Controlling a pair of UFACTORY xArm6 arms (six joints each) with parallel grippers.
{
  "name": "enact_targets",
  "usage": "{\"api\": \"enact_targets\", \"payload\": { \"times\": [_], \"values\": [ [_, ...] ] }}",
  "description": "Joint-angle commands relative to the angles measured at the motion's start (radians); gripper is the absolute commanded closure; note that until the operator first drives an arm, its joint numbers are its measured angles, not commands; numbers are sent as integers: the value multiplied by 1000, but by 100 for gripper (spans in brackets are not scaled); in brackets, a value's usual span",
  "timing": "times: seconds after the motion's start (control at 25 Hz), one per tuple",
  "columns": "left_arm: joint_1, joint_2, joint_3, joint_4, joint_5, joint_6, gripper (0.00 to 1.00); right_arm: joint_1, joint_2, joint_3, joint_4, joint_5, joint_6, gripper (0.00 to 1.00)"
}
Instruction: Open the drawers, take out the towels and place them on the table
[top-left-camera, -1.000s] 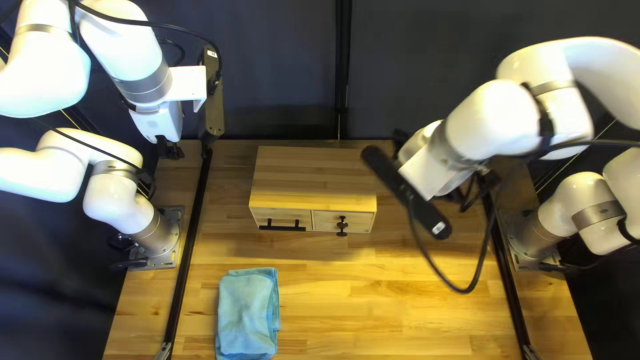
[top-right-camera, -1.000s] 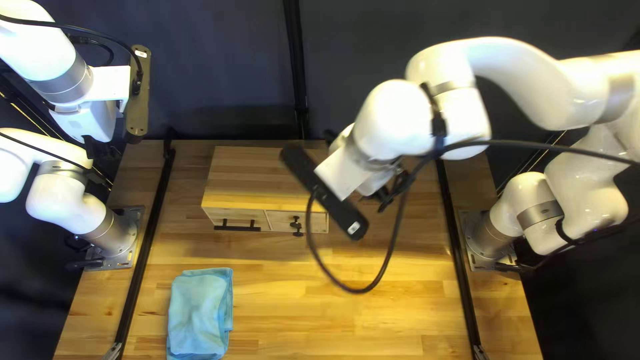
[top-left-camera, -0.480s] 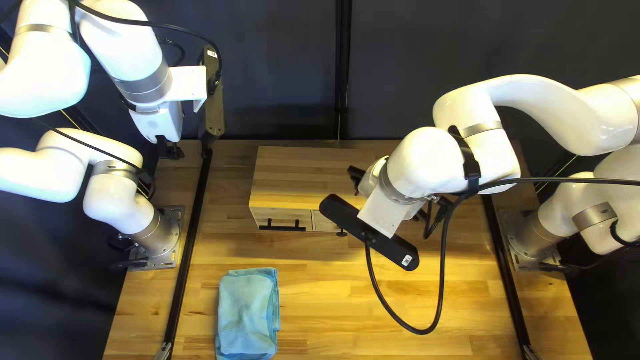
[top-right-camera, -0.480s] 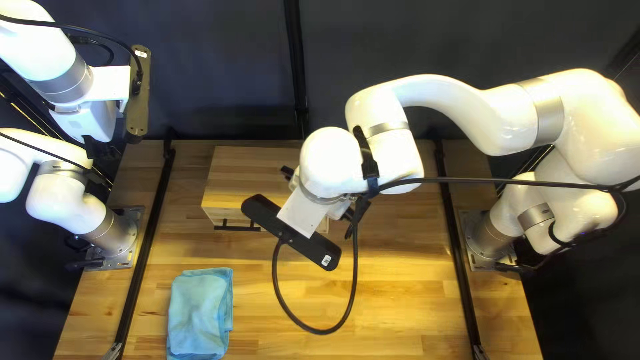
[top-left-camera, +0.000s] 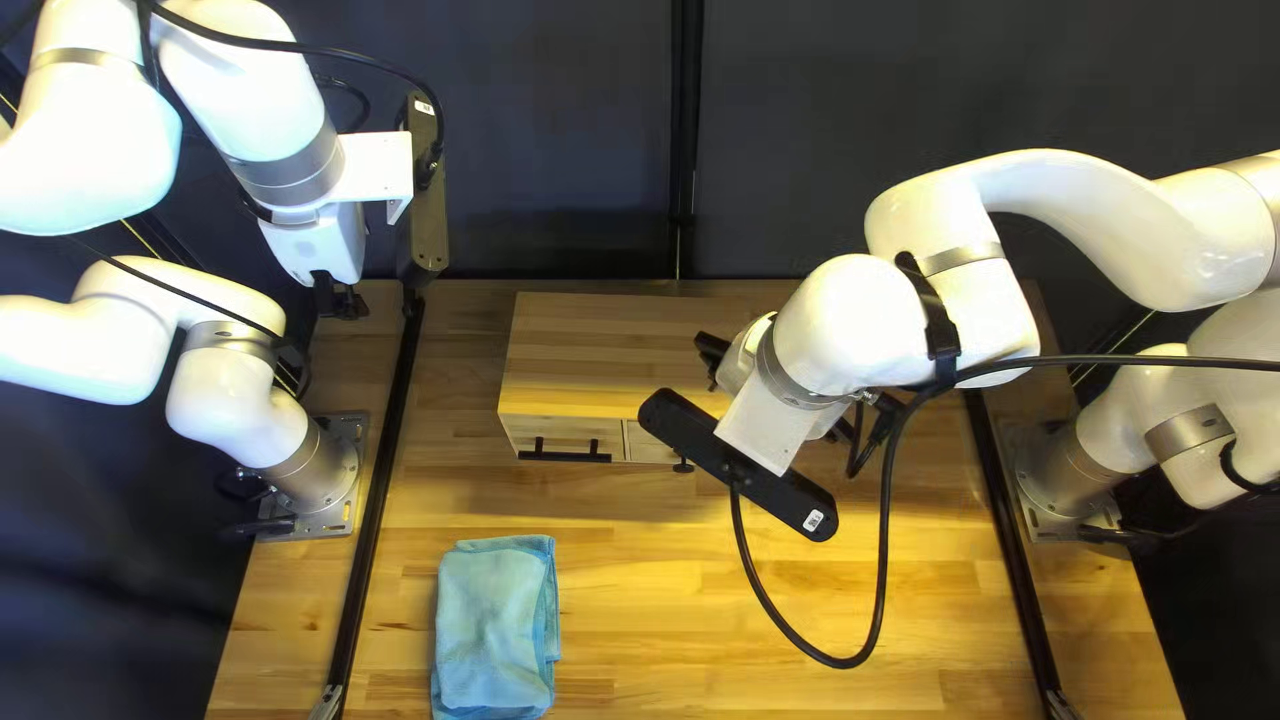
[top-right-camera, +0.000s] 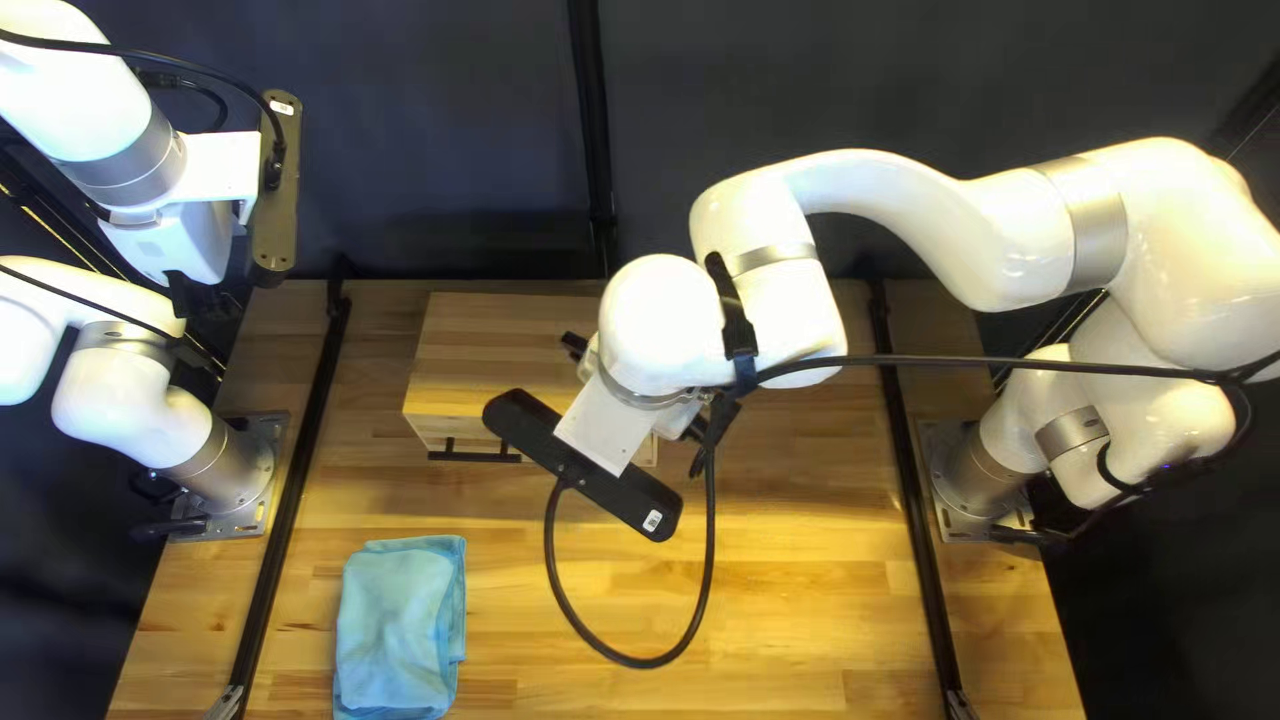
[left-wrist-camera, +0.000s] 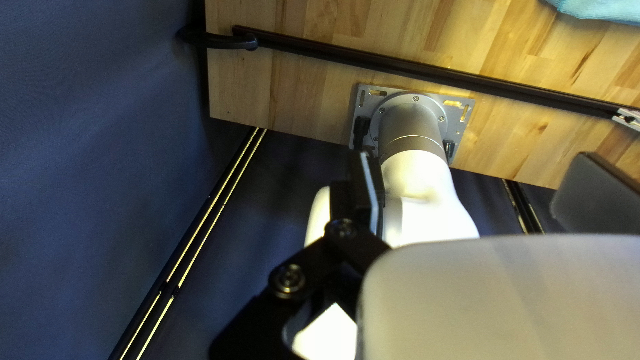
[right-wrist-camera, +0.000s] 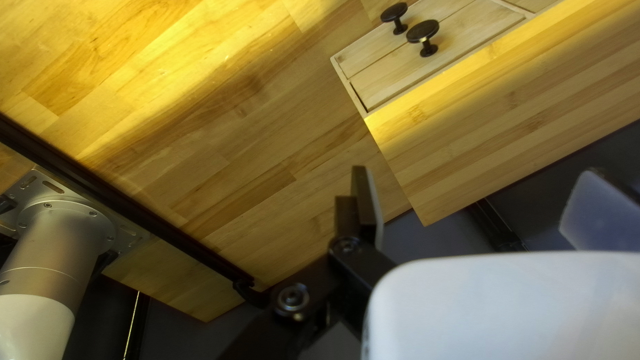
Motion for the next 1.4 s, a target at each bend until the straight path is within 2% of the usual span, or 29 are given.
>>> {"api": "enact_targets", "payload": {
  "times": [0.04,0.32,0.6,0.96,1.16,1.4],
  "values": [
    [0,0,0,0,0,0,0,25,57,-35,-30,13,-49,0],
    [0,0,0,0,0,0,0,79,141,-59,-59,-28,-95,0],
    [0,0,0,0,0,0,0,121,295,-118,-81,-65,-183,0],
    [0,0,0,0,0,0,0,172,514,-261,-109,-48,-283,0],
    [0,0,0,0,0,0,0,174,596,-281,-108,-74,-332,0],
    [0,0,0,0,0,0,0,163,637,-235,-123,-143,-322,0]
  ]
}}
